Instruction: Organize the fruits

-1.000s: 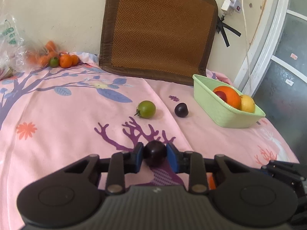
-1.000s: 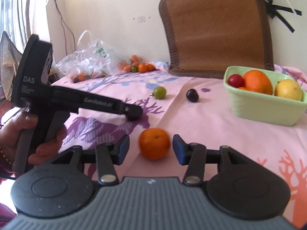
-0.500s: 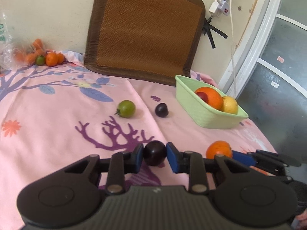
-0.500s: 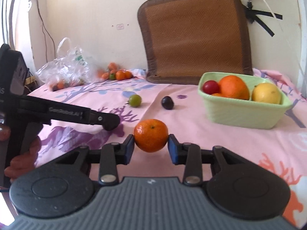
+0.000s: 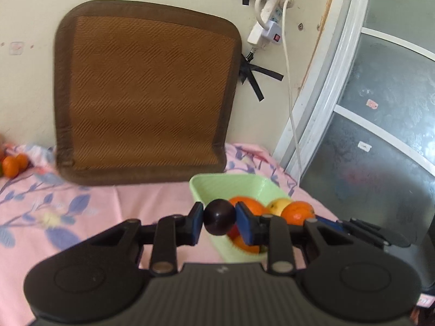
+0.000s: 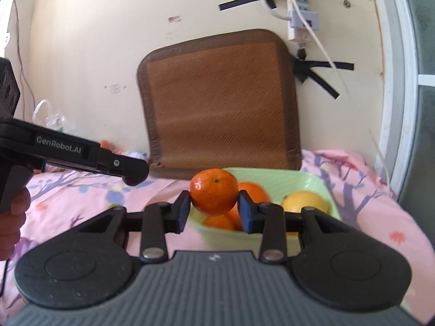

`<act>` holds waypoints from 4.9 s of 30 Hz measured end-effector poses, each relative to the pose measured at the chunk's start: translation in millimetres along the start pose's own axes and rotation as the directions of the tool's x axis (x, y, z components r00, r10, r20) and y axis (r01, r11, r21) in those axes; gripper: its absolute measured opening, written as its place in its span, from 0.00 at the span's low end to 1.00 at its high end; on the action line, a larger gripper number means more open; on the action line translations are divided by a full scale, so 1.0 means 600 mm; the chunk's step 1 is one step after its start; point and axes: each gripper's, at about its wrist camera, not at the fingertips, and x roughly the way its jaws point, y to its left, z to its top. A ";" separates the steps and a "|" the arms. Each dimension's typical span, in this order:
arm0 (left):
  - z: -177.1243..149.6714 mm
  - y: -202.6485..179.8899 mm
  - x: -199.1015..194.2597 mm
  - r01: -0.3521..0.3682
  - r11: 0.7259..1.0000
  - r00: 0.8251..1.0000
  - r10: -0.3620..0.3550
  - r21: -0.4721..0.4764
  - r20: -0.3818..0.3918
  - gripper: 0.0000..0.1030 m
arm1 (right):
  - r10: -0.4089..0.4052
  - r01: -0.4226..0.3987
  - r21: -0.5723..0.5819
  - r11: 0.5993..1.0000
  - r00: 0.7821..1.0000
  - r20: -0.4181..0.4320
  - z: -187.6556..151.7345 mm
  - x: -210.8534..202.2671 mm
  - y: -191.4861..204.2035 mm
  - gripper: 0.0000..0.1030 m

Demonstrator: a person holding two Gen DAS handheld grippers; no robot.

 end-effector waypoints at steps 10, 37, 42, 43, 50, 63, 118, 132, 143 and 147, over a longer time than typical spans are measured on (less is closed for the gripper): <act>0.051 0.018 0.162 0.079 0.986 0.988 -0.097 -0.145 -0.123 0.26 | -0.094 0.095 0.071 0.993 0.995 -0.026 0.014 0.085 -0.081 0.39; 0.010 0.064 0.001 -0.167 0.975 0.986 0.162 -0.146 -0.042 0.30 | -0.110 0.104 0.093 0.990 0.992 0.056 -0.005 0.054 -0.064 0.42; -0.073 0.039 -0.021 -0.266 0.963 0.959 0.260 -0.041 -0.116 0.30 | -0.082 0.075 0.151 0.986 0.996 0.036 -0.032 -0.002 -0.022 0.42; -0.085 0.031 -0.020 -0.271 0.962 0.956 0.266 -0.026 -0.126 0.30 | -0.085 0.080 0.167 0.983 0.996 0.023 -0.040 -0.011 -0.014 0.42; -0.144 -0.012 -0.033 -0.317 0.944 0.939 0.326 0.097 -0.107 0.30 | -0.070 0.093 0.279 0.956 0.993 -0.092 -0.084 -0.049 0.030 0.42; -0.180 -0.015 -0.044 -0.328 0.938 0.936 0.339 0.115 -0.093 0.34 | -0.067 0.117 0.326 0.938 0.985 -0.161 -0.099 -0.038 0.047 0.42; -0.196 -0.035 -0.070 -0.234 0.953 0.971 0.240 0.194 -0.003 0.37 | -0.124 0.162 0.311 0.936 0.982 -0.140 -0.100 -0.045 0.051 0.42; -0.197 -0.036 -0.070 -0.234 0.953 0.971 0.239 0.194 -0.001 0.38 | -0.124 0.162 0.311 0.937 0.983 -0.138 -0.100 -0.046 0.051 0.42; -0.198 -0.036 -0.071 -0.235 0.953 0.971 0.240 0.193 -0.001 0.38 | -0.122 0.160 0.308 0.938 0.983 -0.138 -0.100 -0.046 0.051 0.42; -0.198 -0.036 -0.070 -0.235 0.953 0.971 0.239 0.194 0.000 0.38 | -0.119 0.156 0.305 0.939 0.983 -0.137 -0.100 -0.045 0.052 0.42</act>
